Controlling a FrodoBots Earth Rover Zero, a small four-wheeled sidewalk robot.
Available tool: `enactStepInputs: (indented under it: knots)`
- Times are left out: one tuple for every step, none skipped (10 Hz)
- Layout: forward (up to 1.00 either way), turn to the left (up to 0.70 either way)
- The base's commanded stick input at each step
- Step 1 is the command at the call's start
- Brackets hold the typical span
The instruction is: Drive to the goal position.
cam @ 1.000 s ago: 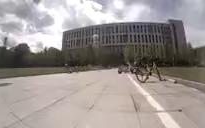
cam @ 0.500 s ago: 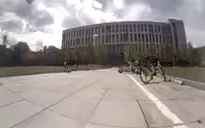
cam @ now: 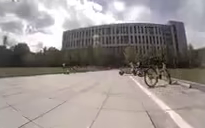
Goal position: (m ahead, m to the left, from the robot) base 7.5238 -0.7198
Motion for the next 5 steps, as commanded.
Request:
enactStepInputs:
  knots:
    - [0.70, 0.00]
    - [0.70, 0.00]
    - [0.70, 0.00]
    - [0.70, 0.00]
    - [0.70, 0.00]
